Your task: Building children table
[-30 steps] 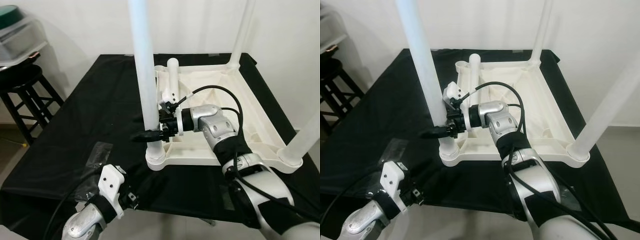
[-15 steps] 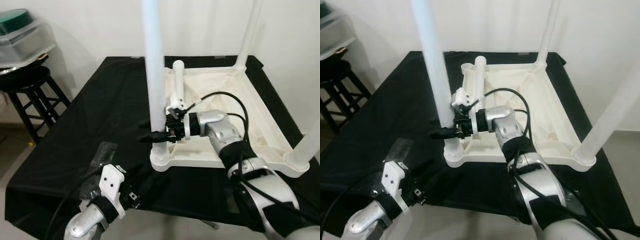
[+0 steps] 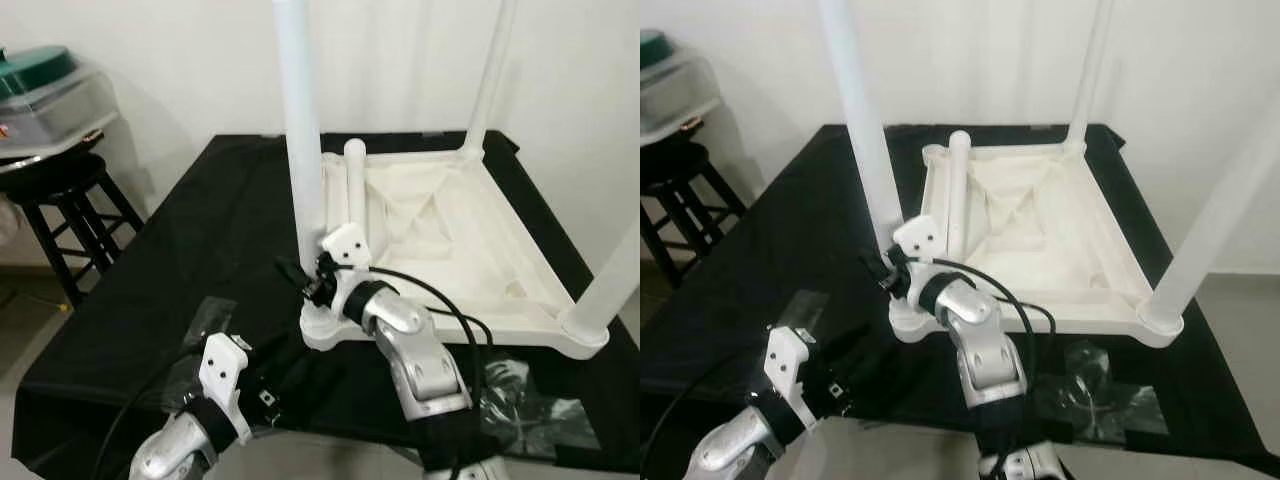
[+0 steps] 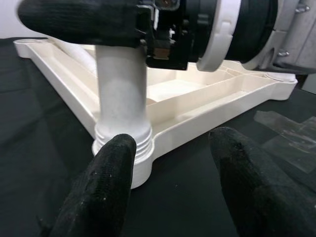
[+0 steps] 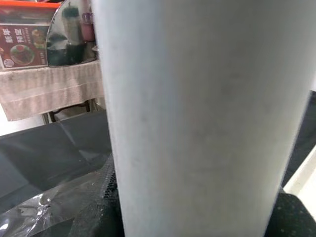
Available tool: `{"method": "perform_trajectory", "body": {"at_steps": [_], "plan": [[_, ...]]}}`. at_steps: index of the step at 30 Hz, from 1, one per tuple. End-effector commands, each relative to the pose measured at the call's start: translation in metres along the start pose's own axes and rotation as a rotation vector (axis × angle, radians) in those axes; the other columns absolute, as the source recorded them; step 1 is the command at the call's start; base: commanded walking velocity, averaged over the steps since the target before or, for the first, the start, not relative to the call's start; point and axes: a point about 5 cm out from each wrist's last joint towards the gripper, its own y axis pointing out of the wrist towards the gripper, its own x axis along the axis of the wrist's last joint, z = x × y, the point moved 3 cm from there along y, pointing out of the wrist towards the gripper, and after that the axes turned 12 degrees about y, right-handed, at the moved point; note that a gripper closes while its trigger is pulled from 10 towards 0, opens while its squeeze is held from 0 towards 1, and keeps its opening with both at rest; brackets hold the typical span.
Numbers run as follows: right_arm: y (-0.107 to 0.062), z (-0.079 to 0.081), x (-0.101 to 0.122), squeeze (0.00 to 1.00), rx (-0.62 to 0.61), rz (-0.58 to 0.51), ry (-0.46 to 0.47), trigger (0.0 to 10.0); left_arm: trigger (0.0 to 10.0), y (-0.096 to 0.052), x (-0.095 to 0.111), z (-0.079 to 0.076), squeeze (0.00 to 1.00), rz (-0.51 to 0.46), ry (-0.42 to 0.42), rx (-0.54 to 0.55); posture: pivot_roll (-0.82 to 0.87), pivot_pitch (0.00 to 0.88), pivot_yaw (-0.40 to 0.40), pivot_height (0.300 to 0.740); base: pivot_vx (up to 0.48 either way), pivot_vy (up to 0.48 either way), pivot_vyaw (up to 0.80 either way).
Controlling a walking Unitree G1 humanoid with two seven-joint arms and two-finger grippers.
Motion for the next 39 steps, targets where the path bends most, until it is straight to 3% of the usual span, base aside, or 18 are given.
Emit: {"method": "perform_trajectory", "body": {"at_steps": [1,2,3,4,5,8,11,12,13,14,22,23,24,27,28,36,38,39], "plan": [[-0.004,-0.010,-0.034,0.00,-0.054,0.143,0.077,10.0,10.0,-0.003,-0.004,0.005,0.00,0.023,-0.004,0.011,-0.03,0.087,0.065,0.740,0.000,0.000,0.00],[-0.002,-0.005,-0.029,0.57,0.005,0.140,0.104,10.0,10.0,-0.003,-0.004,0.005,0.00,0.024,-0.002,0.013,-0.02,0.085,0.063,0.740,0.000,0.000,0.00],[0.001,-0.002,-0.022,1.00,0.071,0.131,0.126,10.0,10.0,-0.003,-0.005,0.005,0.00,0.024,-0.002,0.013,-0.02,0.083,0.062,0.740,0.000,0.000,0.00],[0.001,-0.002,-0.022,1.00,0.071,0.131,0.126,10.0,10.0,-0.003,-0.005,0.005,0.00,0.024,-0.002,0.013,-0.02,0.083,0.062,0.740,0.000,0.000,0.00],[0.001,0.009,-0.007,1.00,0.242,0.112,0.116,10.0,10.0,-0.002,-0.005,0.004,0.00,0.025,-0.004,0.011,-0.02,0.079,0.062,0.740,0.000,0.000,0.00],[0.000,0.012,0.000,1.00,0.300,0.099,0.101,10.0,10.0,-0.002,-0.005,0.004,0.00,0.026,-0.005,0.010,-0.02,0.079,0.062,0.740,0.000,0.000,0.00],[-0.009,0.017,0.023,1.00,0.558,0.063,-0.051,10.0,10.0,-0.001,-0.006,0.005,0.00,0.028,-0.005,0.008,-0.01,0.067,0.068,0.740,0.000,0.000,0.00],[-0.009,0.017,0.023,1.00,0.558,0.063,-0.051,10.0,10.0,-0.001,-0.006,0.005,0.00,0.028,-0.005,0.008,-0.01,0.067,0.068,0.740,0.000,0.000,0.00],[-0.013,0.015,0.028,0.42,0.652,0.075,-0.080,10.0,10.0,0.000,-0.007,0.005,0.00,0.029,-0.005,0.008,0.01,0.055,0.062,0.740,0.000,0.000,0.00],[-0.014,0.011,0.031,0.00,0.706,0.094,-0.097,10.0,10.0,0.000,-0.007,0.005,0.00,0.030,-0.004,0.008,0.01,0.055,0.062,0.740,0.000,0.000,0.00],[-0.002,-0.002,0.041,0.00,0.803,0.158,-0.053,10.0,10.0,0.001,-0.009,0.006,0.00,0.035,0.005,0.012,0.03,0.043,0.059,0.740,0.000,0.000,0.00],[-0.001,-0.002,0.039,0.00,0.814,0.174,-0.040,5.4,10.0,0.001,-0.010,0.006,0.00,0.036,0.006,0.012,0.03,0.039,0.060,0.740,0.000,0.000,0.00],[0.001,-0.004,0.036,0.00,0.811,0.193,-0.028,1.5,10.0,0.001,-0.010,0.005,0.00,0.038,0.006,0.011,0.03,0.037,0.062,0.740,0.000,0.000,0.00],[0.002,-0.005,0.034,0.00,0.812,0.206,-0.022,1.5,10.0,0.001,-0.010,0.005,0.00,0.038,0.007,0.011,0.03,0.037,0.062,0.740,0.000,0.000,0.00],[0.001,-0.006,0.030,0.00,0.819,0.229,-0.019,0.0,10.0,0.000,-0.010,0.005,0.00,0.040,0.008,0.013,0.03,0.036,0.061,0.740,0.000,0.000,0.00],[-0.007,-0.017,0.016,0.00,0.838,0.266,-0.005,0.0,10.0,-0.001,-0.011,0.006,0.00,0.040,0.014,0.027,0.03,0.036,0.062,0.740,0.000,0.000,0.00],[-0.013,-0.028,0.008,0.00,0.772,0.249,-0.006,0.0,10.0,-0.001,-0.010,0.005,0.00,0.039,0.011,0.026,0.03,0.046,0.057,0.740,0.000,0.000,0.00],[-0.020,-0.040,0.000,0.00,0.667,0.224,-0.003,0.0,10.0,-0.001,-0.010,0.005,0.00,0.040,0.010,0.025,0.02,0.057,0.055,0.740,0.000,0.000,0.00]]}}
